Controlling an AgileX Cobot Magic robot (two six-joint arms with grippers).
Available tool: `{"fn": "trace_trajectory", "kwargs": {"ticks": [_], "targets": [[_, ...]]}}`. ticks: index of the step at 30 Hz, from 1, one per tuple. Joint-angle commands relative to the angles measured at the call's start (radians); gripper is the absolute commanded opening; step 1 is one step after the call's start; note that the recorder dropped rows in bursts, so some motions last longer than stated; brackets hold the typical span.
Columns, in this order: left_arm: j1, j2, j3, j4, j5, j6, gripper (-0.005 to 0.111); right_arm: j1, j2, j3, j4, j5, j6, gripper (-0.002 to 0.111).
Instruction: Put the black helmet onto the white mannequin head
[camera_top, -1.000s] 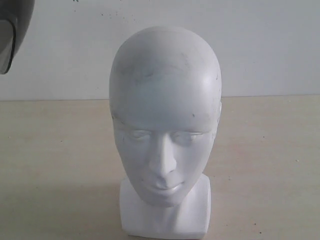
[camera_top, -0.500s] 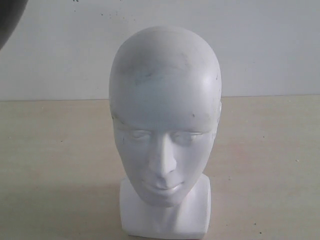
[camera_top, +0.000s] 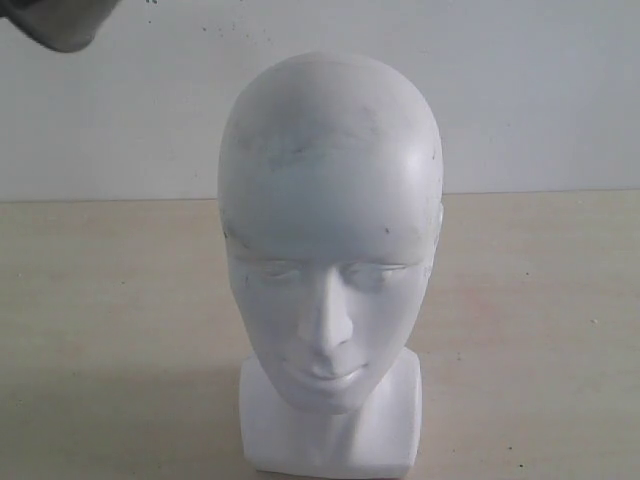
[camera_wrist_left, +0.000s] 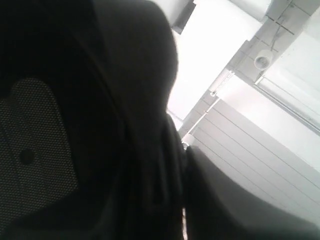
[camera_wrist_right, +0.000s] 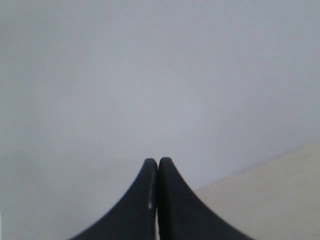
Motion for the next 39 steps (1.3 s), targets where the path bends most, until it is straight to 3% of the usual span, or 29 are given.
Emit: {"fn": "trace_trajectory", "kwargs": {"ticks": [1, 8, 14, 20, 32, 39], "targets": [[-0.002, 0.026, -0.046, -0.028, -0.074, 0.005, 0.004, -0.004, -0.005, 0.0, 0.005, -0.111, 0.089, 0.0], [-0.002, 0.092, -0.049, -0.012, -0.074, -0.005, 0.004, -0.004, -0.005, 0.0, -0.007, -0.081, 0.093, 0.0], [-0.024, 0.169, -0.109, 0.109, -0.074, -0.087, 0.004, -0.004, -0.005, -0.195, -0.203, 0.081, 0.093, 0.0], [-0.118, 0.218, -0.215, 0.121, -0.074, -0.084, 0.004, -0.004, 0.072, -0.339, -0.205, 0.199, 0.075, 0.0], [-0.397, 0.382, -0.303, 0.067, -0.074, 0.075, 0.004, -0.004, 0.365, -0.619, -0.205, 0.263, 0.017, 0.0], [-0.44, 0.54, -0.414, 0.06, -0.074, 0.089, 0.004, -0.004, 0.502, -0.888, -0.164, 0.401, -0.106, 0.0]]}}
